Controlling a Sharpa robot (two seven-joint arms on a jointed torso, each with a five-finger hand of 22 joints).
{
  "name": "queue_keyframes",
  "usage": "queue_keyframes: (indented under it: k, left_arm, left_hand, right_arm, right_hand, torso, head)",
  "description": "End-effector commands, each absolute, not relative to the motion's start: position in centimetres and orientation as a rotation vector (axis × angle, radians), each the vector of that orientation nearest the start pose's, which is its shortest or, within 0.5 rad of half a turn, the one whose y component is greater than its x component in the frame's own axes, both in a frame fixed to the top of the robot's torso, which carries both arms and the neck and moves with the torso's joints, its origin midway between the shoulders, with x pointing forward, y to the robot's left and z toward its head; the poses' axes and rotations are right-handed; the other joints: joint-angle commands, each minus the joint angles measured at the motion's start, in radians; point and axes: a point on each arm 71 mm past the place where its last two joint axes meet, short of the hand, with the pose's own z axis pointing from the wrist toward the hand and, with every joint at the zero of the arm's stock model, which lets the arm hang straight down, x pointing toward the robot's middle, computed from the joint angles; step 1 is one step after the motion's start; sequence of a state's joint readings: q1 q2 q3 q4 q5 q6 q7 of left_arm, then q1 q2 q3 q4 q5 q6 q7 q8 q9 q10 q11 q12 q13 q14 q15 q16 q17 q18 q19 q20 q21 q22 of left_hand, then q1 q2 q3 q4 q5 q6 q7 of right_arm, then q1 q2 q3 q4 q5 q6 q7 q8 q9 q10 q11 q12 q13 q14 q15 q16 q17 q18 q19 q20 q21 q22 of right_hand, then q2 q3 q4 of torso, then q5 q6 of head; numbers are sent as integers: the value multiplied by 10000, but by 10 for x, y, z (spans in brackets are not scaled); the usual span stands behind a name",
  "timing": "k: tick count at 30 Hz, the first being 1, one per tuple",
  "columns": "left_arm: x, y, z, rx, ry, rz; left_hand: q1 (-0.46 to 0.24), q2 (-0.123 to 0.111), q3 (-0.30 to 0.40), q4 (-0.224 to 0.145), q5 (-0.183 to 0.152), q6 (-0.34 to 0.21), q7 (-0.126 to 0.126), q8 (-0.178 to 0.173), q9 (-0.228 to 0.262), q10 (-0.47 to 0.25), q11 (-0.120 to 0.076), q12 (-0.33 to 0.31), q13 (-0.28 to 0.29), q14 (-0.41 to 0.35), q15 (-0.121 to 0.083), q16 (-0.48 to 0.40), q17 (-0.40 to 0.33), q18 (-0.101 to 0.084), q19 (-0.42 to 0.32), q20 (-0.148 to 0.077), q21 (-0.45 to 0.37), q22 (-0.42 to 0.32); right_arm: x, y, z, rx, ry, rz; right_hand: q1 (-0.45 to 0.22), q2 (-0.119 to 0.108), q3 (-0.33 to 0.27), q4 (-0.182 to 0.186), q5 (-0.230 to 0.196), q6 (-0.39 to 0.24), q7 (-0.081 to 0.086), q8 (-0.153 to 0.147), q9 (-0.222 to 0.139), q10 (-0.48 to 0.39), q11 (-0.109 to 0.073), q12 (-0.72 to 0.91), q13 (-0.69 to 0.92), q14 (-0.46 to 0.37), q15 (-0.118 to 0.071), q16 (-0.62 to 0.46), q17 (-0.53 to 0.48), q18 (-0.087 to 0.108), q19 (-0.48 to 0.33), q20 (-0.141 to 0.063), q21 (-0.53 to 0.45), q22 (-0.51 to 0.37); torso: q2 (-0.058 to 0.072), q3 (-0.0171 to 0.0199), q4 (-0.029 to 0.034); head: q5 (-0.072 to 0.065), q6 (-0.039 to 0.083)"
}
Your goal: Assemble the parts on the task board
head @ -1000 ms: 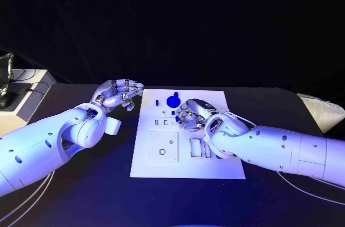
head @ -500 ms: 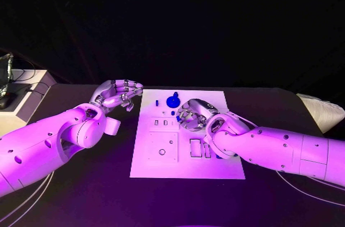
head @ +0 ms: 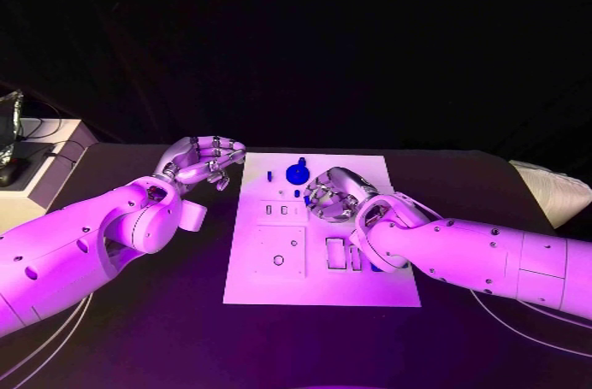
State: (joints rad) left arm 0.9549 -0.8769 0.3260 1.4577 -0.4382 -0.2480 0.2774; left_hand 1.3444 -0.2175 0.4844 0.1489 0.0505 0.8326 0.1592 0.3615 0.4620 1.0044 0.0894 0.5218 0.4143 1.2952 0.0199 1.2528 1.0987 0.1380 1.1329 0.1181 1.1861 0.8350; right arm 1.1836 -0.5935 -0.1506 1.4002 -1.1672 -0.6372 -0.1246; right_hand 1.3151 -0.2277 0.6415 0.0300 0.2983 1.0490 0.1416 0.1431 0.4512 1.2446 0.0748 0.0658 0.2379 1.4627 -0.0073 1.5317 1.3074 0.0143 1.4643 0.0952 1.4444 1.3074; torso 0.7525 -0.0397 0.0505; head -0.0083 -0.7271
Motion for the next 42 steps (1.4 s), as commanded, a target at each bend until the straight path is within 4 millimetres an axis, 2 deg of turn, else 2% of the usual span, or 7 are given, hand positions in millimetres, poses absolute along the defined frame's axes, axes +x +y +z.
queue_keyframes:
  k: [1,21,26,31,42]
  left_arm:
    - [500,254,-170,-8693,13946,-14241]
    - [500,254,-170,-8700,13950,-14229]
    - [500,254,-170,-8705,13959,-14222]
    - [500,254,-170,-8710,13965,-14217]
    - [500,255,-170,-8722,13968,-14191]
  left_hand:
    - [72,36,44,-26,-1,-76,11,1,-12,-59,-7,25,11,59,11,57,-16,72,62,3,35,11]
    - [72,36,44,-26,-1,-76,11,1,-12,-59,-7,25,11,59,11,57,-16,72,62,3,35,11]
    - [66,32,42,-22,-2,-83,19,1,-24,-77,0,53,7,59,17,69,-21,72,57,7,40,10]
    - [63,26,39,-21,-2,-91,22,-3,-27,-81,2,55,6,58,17,68,-23,71,58,8,42,13]
    - [61,23,37,-20,-1,-100,26,-7,-30,-85,5,58,6,58,19,70,-23,72,55,8,40,8]
  right_arm:
    - [488,-122,-223,2459,15807,8693]
    - [490,-116,-228,2216,16492,8526]
    - [491,-116,-227,1976,16332,8376]
    - [491,-116,-226,1774,16185,8308]
    - [491,-116,-227,1692,16069,8289]
  right_hand:
    - [-130,39,-38,-18,28,81,49,58,126,90,2,-47,-29,800,57,-50,1333,165,515,45,-6,1894]
    - [-207,37,-81,-31,-167,-29,65,22,148,110,7,-31,-155,802,65,-48,1341,191,467,51,-122,1832]
    - [-183,47,-155,-115,-258,-33,34,24,168,300,-47,97,-106,809,30,-36,1370,192,466,34,-126,1834]
    - [-138,106,-398,-292,-285,-4,-111,31,188,520,-215,580,289,820,-114,-20,1415,189,477,-88,-114,1852]
    - [-251,248,-548,-512,-244,-26,-211,-124,82,-372,-337,2461,2195,829,-229,-16,1441,183,495,-214,-134,1884]
  torso:
    - [6,-3,1]
    - [3,-3,6]
    - [4,-1,-5]
    - [3,3,-5]
    - [9,1,-4]
  head:
    - [7,-4]
    - [31,-35]
    - [46,-41]
    - [51,-40]
    - [69,-41]
